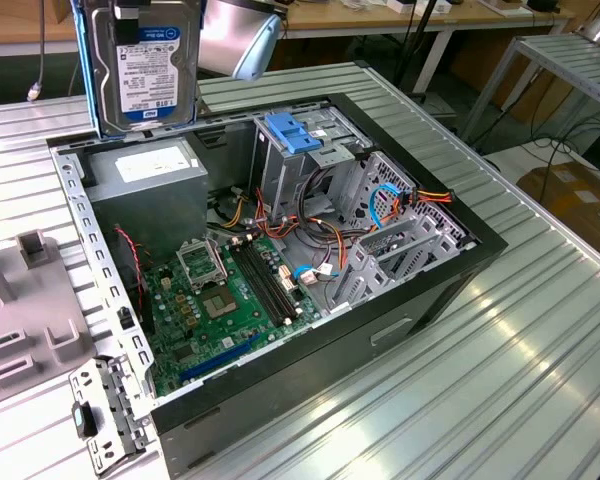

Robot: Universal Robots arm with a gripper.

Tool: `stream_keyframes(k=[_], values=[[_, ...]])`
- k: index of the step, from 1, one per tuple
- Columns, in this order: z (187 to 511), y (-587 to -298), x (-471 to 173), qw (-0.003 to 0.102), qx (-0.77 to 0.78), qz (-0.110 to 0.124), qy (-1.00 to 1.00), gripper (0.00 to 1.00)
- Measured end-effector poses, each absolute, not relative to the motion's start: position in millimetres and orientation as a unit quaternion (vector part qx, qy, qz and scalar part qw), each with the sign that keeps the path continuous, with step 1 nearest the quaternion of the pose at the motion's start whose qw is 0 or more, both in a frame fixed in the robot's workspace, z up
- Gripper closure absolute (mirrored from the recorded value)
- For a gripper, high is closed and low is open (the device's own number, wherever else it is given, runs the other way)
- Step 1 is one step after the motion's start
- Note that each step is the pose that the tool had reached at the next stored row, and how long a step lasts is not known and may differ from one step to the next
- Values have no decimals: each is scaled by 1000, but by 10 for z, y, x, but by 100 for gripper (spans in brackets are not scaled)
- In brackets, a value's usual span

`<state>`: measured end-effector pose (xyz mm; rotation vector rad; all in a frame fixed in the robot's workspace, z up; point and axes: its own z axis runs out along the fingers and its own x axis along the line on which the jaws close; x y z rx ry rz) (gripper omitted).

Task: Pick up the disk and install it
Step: 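Pick up the disk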

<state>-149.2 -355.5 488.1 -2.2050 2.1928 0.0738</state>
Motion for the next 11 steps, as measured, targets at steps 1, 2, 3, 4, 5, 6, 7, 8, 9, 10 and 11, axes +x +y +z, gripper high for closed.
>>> stream_keyframes(k=[1, 2, 3, 4, 5, 6, 7, 8, 9, 10, 11], values=[[4881, -3559, -1486, 15, -709, 24, 705, 63], [4880, -3563, -1482, 15, -709, 24, 705, 63], [4880, -3567, -1479, 15, -709, 24, 705, 63], [4880, -3572, -1474, 15, -709, 24, 705, 63], [4879, -3575, -1471, 15, -709, 24, 705, 63], [4879, -3578, -1468, 15, -709, 24, 705, 63], [4879, -3582, -1464, 15, -709, 24, 705, 63], [4878, -3586, -1459, 15, -709, 24, 705, 63], [4878, -3588, -1457, 15, -709, 24, 705, 63], [4877, -3592, -1453, 15, -709, 24, 705, 63], [4877, -3596, -1449, 15, -709, 24, 705, 63]])
